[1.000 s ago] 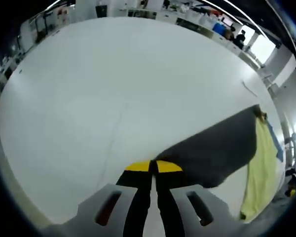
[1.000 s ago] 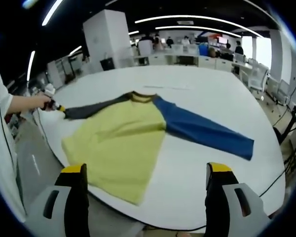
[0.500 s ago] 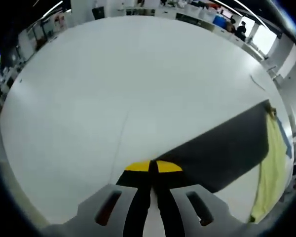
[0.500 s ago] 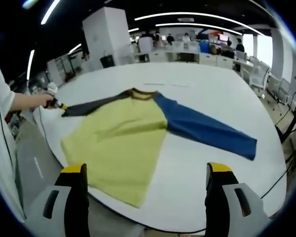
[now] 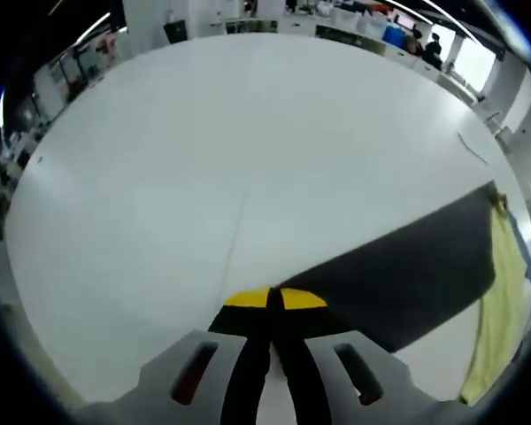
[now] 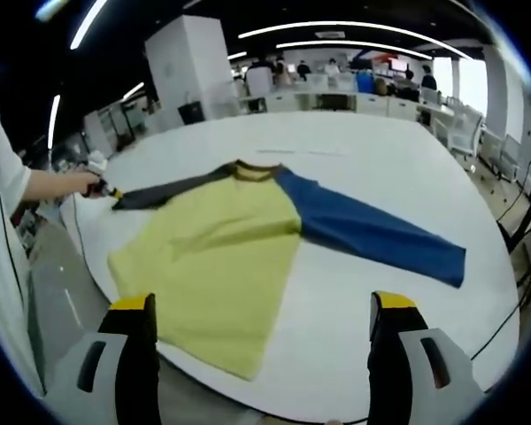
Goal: Fold the garment on the visible template until the final outline fits inside the template.
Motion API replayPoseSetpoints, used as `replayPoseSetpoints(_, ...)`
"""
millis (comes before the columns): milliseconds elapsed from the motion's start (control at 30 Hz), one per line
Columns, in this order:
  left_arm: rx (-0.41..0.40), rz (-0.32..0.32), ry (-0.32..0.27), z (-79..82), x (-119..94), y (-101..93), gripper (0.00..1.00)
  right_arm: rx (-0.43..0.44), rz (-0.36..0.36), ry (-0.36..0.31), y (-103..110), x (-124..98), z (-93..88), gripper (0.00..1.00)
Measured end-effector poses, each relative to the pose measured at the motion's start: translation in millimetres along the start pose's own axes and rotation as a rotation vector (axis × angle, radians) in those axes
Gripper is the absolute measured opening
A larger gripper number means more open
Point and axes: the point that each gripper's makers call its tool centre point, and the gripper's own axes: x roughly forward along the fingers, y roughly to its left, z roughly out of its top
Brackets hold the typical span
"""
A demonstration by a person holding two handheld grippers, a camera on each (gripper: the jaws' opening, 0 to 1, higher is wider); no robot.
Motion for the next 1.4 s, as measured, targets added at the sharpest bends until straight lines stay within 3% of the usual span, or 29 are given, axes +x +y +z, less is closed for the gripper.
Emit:
replayPoseSetpoints(667, 0.058, 0.03, -0.001, 11.7, 7, 4.0, 0.0, 0.006, 0.007, 0.01, 1, 8, -0.7, 0.99)
replayPoseSetpoints(1400, 0.076, 0.034, 0.011, 11.6, 6, 2.4, 0.0, 0.013, 0.0, 0.012, -2, 6, -3.0, 0.99)
